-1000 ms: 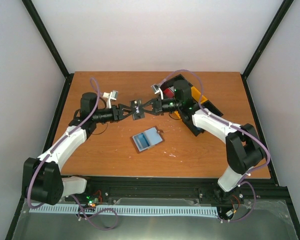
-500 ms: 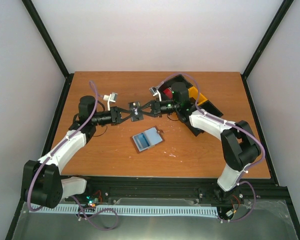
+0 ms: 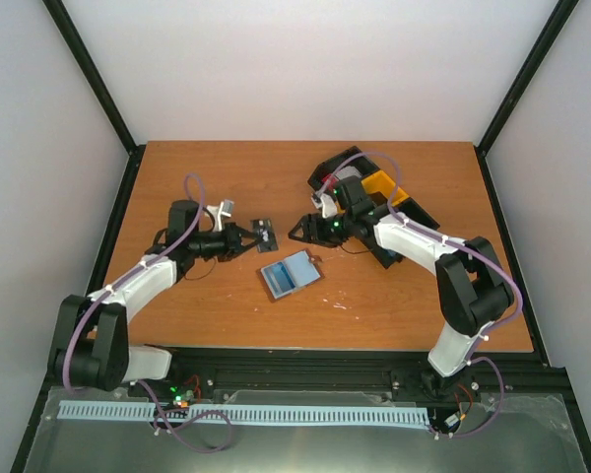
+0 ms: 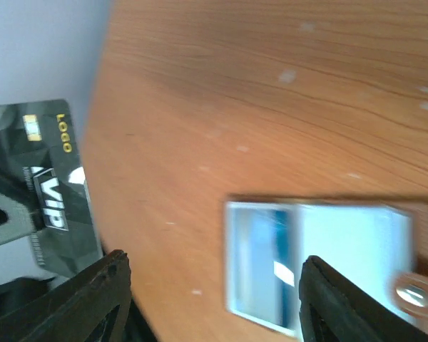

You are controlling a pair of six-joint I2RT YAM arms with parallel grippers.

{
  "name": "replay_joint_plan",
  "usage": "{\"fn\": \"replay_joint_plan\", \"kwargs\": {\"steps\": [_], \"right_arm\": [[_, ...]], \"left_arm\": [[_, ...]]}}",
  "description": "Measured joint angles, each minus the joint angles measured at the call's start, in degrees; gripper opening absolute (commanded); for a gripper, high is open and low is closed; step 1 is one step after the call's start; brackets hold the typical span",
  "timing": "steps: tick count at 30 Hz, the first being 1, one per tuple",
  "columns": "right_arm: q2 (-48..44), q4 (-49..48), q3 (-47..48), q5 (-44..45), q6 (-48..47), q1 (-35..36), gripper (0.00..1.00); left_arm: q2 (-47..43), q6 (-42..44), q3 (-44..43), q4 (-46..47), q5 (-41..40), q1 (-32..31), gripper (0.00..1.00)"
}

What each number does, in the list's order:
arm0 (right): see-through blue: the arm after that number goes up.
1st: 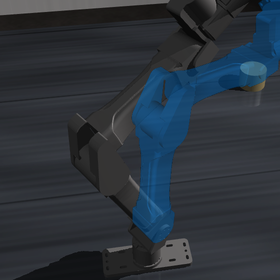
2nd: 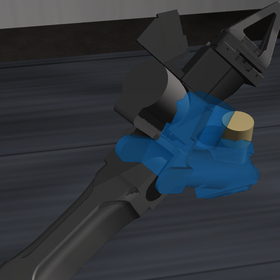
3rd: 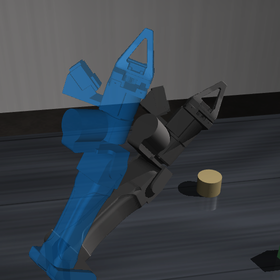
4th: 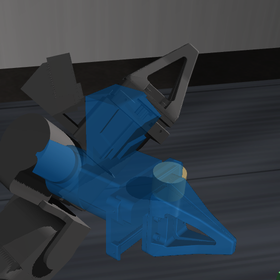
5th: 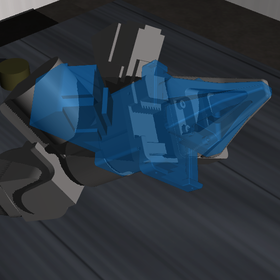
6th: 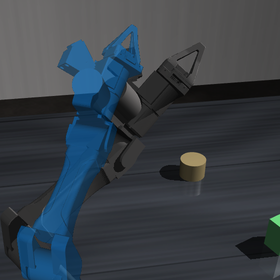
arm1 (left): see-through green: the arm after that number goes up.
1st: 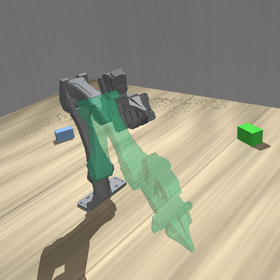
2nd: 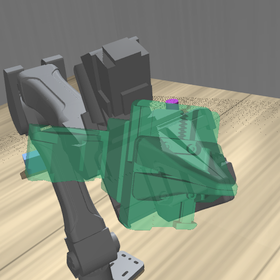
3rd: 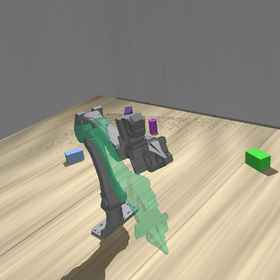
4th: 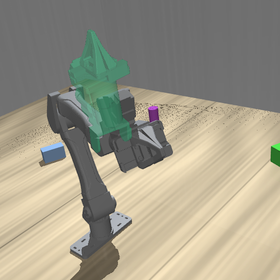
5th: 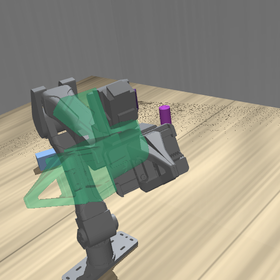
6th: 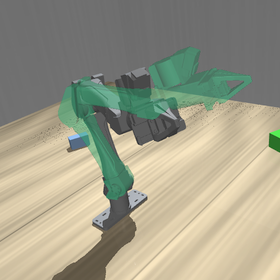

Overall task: Put the credit cards into the card holder
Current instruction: Pick up the credit card from the storage box, then insert the credit card into the card holder.

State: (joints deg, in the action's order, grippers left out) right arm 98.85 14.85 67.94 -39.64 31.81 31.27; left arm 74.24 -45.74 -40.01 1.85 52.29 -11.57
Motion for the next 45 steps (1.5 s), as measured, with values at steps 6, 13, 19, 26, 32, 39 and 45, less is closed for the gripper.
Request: {"fn": "replay_joint_plan", "kwargs": {"steps": [6,13,19,26,32,39,45], "right_arm": [[1.4,5.5,-4.2,12.0,-2.4,0.3,0.58],[4.0,5.3,-10.1,15.2,-2.5,0.7,0.54],[4.5,2.8,-10.6,14.5,-2.4,0.9,0.46],[3.5,-2.6,-14.8,11.5,1.5,0.9,0.38],[3.5,-4.3,-15.7,9.6,4.1,1.0,0.38],[3.5,-4.5,-15.9,8.8,4.9,1.0,0.38],[3.5,-4.6,-16.0,8.1,5.2,1.0,0.38]], "left_arm": [[5.3,-1.8,5.6,-0.2,-3.4,-2.5,0.01],[8.8,-8.3,10.3,3.5,-6.9,-6.7,0.01],[12.4,-12.7,10.4,5.9,-9.0,-8.7,0.01],[14.2,-16.0,9.8,7.0,-12.1,-10.4,0.01],[16.8,-16.3,9.9,11.8,-13.7,-10.4,0.01],[17.8,-16.0,13.5,20.3,-13.0,-10.4,0.01],[17.7,-16.3,18.6,28.2,-10.8,-10.8,0.0]]}}
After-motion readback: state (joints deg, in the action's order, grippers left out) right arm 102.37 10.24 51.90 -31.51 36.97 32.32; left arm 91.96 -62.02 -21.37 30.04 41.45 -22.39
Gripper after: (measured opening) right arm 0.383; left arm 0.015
